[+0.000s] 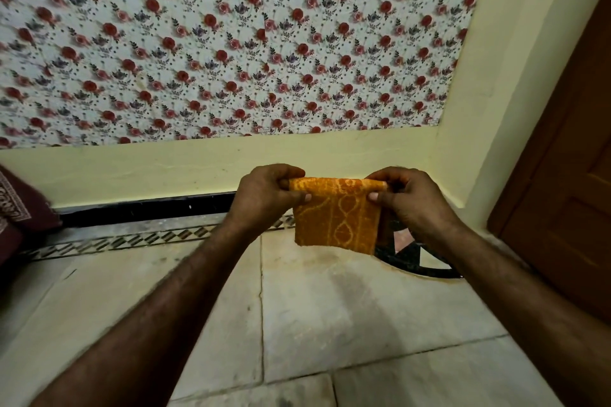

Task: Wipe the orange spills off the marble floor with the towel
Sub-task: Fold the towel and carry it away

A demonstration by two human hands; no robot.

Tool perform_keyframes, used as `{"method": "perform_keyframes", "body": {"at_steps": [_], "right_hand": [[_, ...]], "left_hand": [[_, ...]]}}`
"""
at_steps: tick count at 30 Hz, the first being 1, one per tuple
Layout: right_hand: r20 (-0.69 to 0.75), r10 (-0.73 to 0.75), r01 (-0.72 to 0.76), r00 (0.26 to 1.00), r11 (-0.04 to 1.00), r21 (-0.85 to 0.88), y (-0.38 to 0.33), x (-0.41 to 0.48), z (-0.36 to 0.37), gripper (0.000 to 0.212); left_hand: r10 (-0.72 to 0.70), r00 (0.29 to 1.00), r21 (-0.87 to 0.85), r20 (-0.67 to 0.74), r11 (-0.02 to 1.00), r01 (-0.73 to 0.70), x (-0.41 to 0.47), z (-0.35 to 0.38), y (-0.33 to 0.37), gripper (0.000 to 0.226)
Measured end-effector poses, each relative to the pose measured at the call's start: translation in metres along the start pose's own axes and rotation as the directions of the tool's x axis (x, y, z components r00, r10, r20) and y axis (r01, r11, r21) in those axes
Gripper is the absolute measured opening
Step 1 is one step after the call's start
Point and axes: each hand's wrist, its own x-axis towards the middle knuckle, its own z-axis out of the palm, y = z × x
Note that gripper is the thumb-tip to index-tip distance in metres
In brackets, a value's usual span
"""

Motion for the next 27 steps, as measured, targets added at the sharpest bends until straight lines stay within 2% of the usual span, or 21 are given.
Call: {"method": "perform_keyframes", "body": {"at_steps": [3,5,6,8,11,15,19,23,24,27], "right_hand": [[-0.005,-0.053,0.053,0.999,0.998,-0.038,-0.002,0.001,0.0,0.019],[-0.004,-0.044,0.044,0.999,0.999,0.017,-0.002,0.002,-0.001,0.02],[-0.004,-0.036,0.036,0.999,0.997,0.064,-0.002,0.003,-0.002,0.02],[0.0,-0.008,0.008,1.0,0.981,0.193,-0.005,0.004,-0.005,0.022],[0.045,0.024,-0.039,0.999,0.92,0.39,-0.01,0.005,-0.007,0.03],[0.067,0.008,-0.047,0.998,0.804,0.592,-0.016,0.006,-0.011,0.04],[0.072,0.002,-0.053,0.997,0.699,0.713,-0.024,0.008,-0.018,0.044],[0.036,0.036,-0.051,0.999,0.62,0.783,-0.03,0.011,-0.02,0.042],[0.033,0.043,-0.052,0.999,0.612,0.789,-0.031,0.012,-0.021,0.041],[0.041,0.04,-0.057,0.998,0.623,0.78,-0.034,0.012,-0.02,0.039]], "left_hand": [[-0.006,1.0,-0.005,-0.03,1.0,0.006,0.002,0.0,0.004,0.034],[-0.005,0.998,0.028,-0.058,1.0,0.007,0.001,0.0,0.008,0.021],[-0.009,0.998,0.043,-0.058,0.999,0.012,0.001,-0.001,0.01,0.025],[-0.062,0.998,-0.069,-0.005,0.996,0.062,0.001,-0.001,0.014,0.029],[-0.137,0.985,-0.301,0.104,0.94,0.163,0.002,-0.002,0.018,0.025],[-0.1,0.987,-0.433,0.128,0.89,0.146,0.001,-0.006,0.024,0.028],[-0.041,0.984,-0.649,0.171,0.747,0.144,0.001,-0.013,0.031,0.048],[0.052,0.97,-0.832,0.236,0.526,0.174,-0.001,-0.014,0.027,0.036],[0.066,0.967,-0.839,0.248,0.513,0.18,-0.001,-0.013,0.023,0.041],[0.128,0.954,-0.727,0.27,0.677,0.115,-0.002,-0.012,0.014,0.057]]}}
